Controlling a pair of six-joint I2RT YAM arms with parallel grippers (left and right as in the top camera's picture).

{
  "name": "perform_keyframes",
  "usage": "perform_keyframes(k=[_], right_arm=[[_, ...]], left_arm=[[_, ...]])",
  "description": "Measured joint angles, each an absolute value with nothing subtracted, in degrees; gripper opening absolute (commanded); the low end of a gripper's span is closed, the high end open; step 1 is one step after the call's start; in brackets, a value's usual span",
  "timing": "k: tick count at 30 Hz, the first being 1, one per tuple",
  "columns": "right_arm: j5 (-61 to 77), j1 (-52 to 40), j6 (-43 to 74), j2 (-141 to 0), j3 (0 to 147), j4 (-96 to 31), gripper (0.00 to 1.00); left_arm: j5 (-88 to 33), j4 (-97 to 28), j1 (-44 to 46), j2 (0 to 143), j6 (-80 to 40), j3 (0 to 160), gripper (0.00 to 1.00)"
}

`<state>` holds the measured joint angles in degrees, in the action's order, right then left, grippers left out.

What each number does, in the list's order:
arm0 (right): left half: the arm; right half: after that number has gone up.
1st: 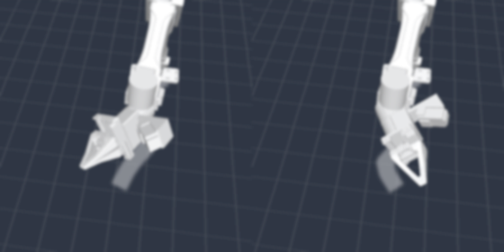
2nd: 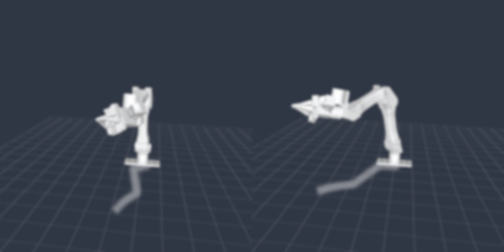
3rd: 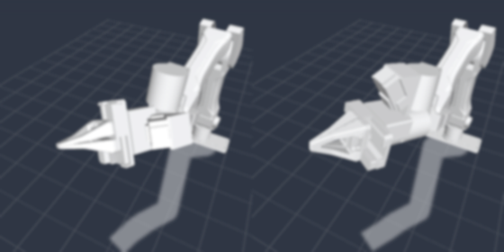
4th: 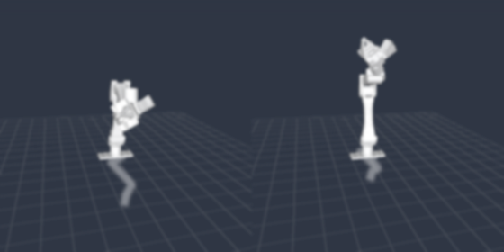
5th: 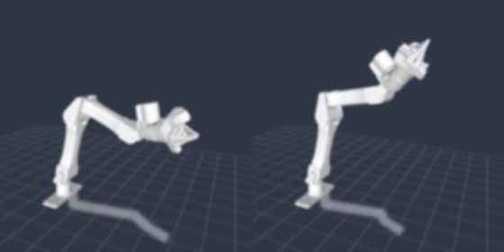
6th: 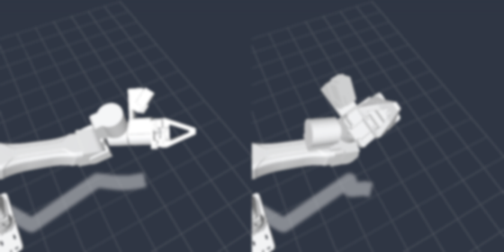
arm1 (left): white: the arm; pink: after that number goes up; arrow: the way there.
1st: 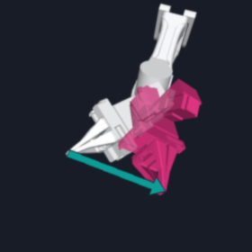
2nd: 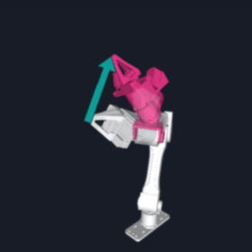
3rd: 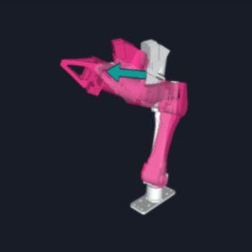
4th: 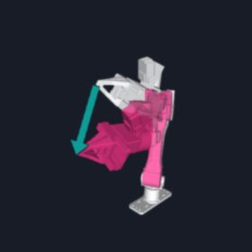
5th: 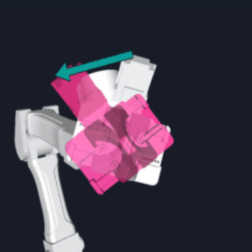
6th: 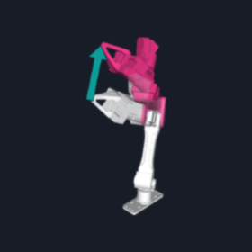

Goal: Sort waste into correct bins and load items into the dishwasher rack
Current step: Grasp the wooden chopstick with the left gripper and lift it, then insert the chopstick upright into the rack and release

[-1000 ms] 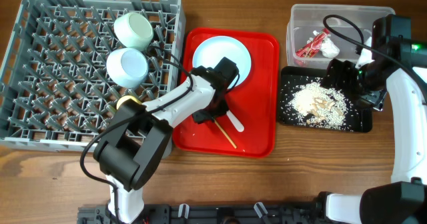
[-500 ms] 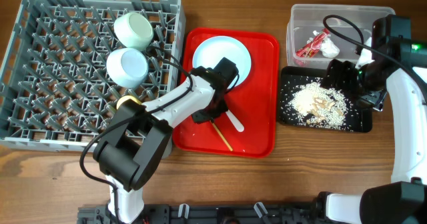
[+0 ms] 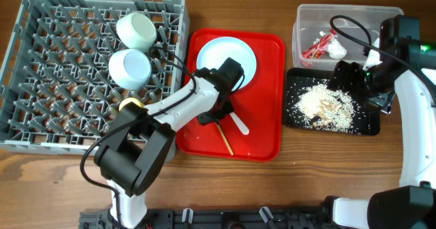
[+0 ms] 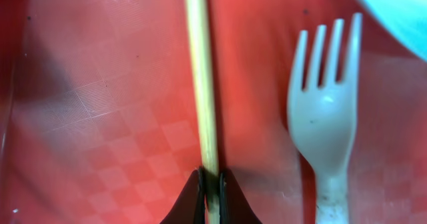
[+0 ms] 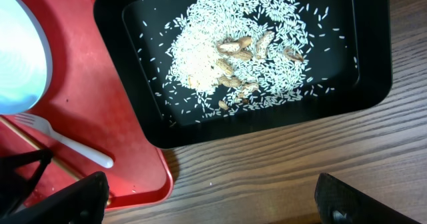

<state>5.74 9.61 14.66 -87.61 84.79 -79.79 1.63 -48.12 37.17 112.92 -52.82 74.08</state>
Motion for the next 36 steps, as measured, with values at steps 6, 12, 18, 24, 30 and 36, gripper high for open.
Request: perform_keyframes(k=[6, 12, 18, 24, 30, 36], right_arm=[[5.7, 9.6, 14.6, -87.6, 84.8, -79.8, 1.0], [5.7, 9.6, 14.6, -87.6, 84.8, -79.9, 1.0], [5.7, 9.6, 14.6, -87.6, 84.8, -79.9, 1.0], [5.7, 9.6, 14.6, -87.6, 84.8, -79.9, 1.0], [5.7, 9.6, 14.6, -87.6, 84.8, -79.9, 1.0], [5.7, 9.6, 14.6, -87.6, 84.8, -79.9, 1.0]], left_arm=[[1.7, -49.5, 37.1, 107.6, -47.0, 74.3, 0.04], [1.6, -49.9, 34.2, 98.1, -37.6, 75.5, 0.04], [1.7, -49.2, 24.9, 88.8, -22.0, 76.1, 0.04], [1.9, -45.3, 15.0, 87.5, -6.6, 76.1, 0.04], [1.8, -42.1, 10.8, 88.8, -1.2, 76.1, 0.04], [0.6, -41.8, 10.7, 94.5, -0.1, 76.1, 0.12]])
